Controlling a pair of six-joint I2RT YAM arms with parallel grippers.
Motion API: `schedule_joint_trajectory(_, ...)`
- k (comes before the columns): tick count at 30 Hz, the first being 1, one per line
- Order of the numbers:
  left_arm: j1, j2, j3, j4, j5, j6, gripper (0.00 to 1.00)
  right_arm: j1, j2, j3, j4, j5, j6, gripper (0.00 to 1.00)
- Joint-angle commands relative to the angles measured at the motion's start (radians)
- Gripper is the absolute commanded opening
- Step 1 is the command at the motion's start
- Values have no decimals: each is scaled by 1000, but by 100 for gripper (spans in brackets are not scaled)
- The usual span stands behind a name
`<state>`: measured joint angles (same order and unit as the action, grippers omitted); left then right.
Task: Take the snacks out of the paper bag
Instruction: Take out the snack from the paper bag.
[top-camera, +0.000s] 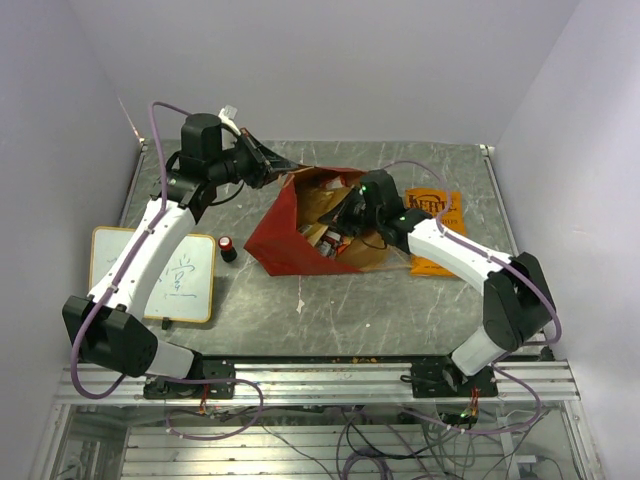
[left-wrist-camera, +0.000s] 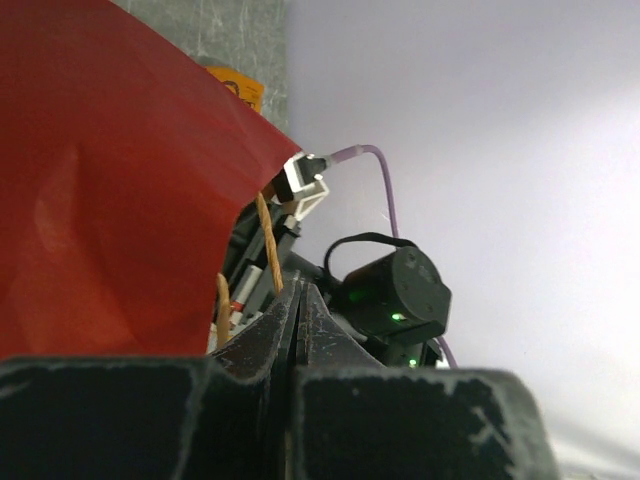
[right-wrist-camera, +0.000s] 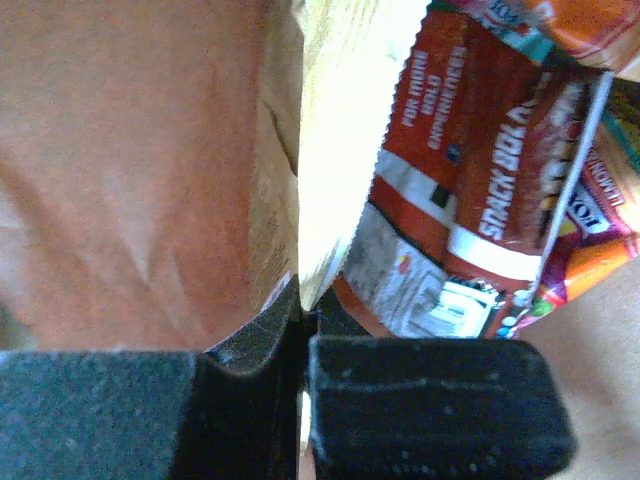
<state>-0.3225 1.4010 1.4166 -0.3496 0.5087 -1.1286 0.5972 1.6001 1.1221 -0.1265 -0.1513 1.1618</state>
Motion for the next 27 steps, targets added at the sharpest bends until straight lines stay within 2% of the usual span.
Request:
schedule_joint_trajectory(1, -6, -34, 36, -32, -1, 44, 7, -1, -75, 57, -11, -22, -16, 0)
schedule_joint_trajectory(8, -1, -13, 57, -38, -1, 64, 7, -2, -122, 134, -80, -47, -55, 0)
schedule_joint_trajectory(14, 27, 12, 94, -57, 19, 90, 7, -1, -153, 142, -57, -58, -50, 0)
schedule_joint_trajectory(19, 73, 18, 96, -56, 33, 88, 7, -5, -115, 261, -133, -59, -119, 0)
schedule_joint_trajectory(27, 152, 16, 112, -45, 97, 103, 7, -5, -78, 403, -171, -112, -134, 0)
